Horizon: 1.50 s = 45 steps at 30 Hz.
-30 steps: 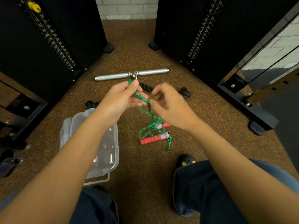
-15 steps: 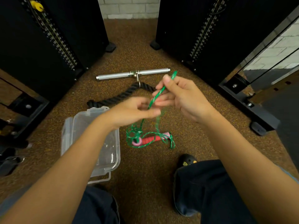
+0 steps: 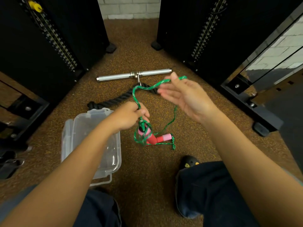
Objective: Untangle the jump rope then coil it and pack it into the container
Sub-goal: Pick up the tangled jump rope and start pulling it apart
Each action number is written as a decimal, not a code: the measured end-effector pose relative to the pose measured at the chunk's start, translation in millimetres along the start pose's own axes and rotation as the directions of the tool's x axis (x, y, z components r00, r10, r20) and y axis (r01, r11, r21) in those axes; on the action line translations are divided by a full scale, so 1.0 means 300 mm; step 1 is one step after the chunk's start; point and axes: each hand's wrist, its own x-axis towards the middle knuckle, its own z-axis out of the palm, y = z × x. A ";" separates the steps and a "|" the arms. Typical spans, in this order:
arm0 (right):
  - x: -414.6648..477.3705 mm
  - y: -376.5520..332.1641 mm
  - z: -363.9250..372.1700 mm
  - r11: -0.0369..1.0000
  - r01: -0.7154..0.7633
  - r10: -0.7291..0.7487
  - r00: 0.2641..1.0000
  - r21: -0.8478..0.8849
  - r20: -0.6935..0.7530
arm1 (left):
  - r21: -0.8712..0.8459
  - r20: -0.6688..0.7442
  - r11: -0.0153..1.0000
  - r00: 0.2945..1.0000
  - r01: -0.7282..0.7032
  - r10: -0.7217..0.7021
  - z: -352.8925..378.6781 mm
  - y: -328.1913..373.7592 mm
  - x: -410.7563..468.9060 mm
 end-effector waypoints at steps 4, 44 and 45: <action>-0.013 0.064 0.015 0.755 0.002 0.179 0.962 -0.655 0.209 | -0.285 -0.130 0.958 0.991 -0.021 -0.016 -0.021 0.042 -0.010; 0.037 0.067 -0.079 0.762 -0.215 -0.037 0.927 -0.611 -0.372 | 0.578 0.092 0.796 0.954 0.181 -0.284 -0.163 -0.029 -0.096; 0.038 0.067 -0.087 0.758 -0.218 -0.063 0.913 -0.615 -0.402 | 0.582 0.089 0.789 0.949 0.196 -0.302 -0.173 -0.034 -0.097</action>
